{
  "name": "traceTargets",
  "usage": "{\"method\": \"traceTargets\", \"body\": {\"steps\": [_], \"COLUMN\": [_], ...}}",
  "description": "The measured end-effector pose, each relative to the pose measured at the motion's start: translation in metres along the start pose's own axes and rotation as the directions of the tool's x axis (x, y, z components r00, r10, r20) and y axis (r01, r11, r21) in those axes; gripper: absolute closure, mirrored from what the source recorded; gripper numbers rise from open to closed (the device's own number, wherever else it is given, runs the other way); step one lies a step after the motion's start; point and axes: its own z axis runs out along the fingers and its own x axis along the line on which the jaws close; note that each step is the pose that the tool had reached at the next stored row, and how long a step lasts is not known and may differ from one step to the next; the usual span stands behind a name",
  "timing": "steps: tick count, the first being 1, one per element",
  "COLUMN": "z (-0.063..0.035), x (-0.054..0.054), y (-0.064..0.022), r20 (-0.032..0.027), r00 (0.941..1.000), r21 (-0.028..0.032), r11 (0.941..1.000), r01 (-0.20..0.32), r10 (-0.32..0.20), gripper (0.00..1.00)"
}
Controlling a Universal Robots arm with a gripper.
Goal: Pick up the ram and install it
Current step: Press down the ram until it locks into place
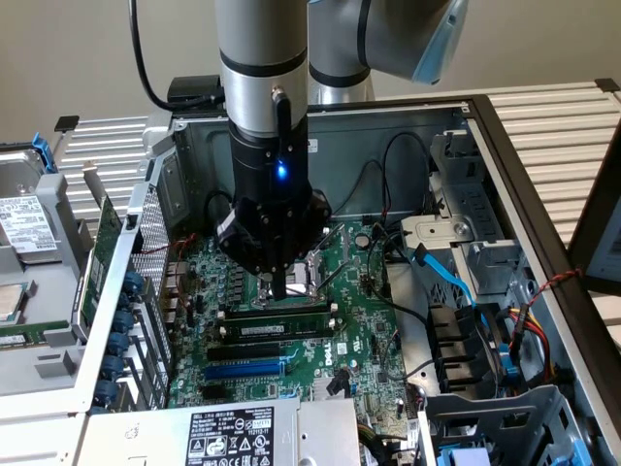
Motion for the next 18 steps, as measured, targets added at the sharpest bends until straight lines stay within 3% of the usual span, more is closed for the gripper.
{"method": "traceTargets", "body": {"steps": [3, 10, 14, 17, 18], "z": [0.0001, 0.0, 0.0, 0.0, 0.0], "x": [0.0, 0.0, 0.0, -0.0003, -0.0003], "y": [0.0, 0.0, 0.0, -0.0001, -0.0001], "r20": [-0.0014, -0.0067, -0.0087, -0.0104, -0.0104], "r00": [0.9993, 0.9947, 0.9898, 0.9869, 0.9869], "r21": [0.0015, 0.0197, 0.0269, 0.037, 0.0374], "r11": [0.9993, 0.9946, 0.9895, 0.9864, 0.9863], "r01": [-0.036, -0.102, -0.142, -0.16, -0.161], "r10": [0.036, 0.103, 0.142, 0.161, 0.161], "gripper": [0.9, 0.9, 0.9, 0.9, 0.9]}}
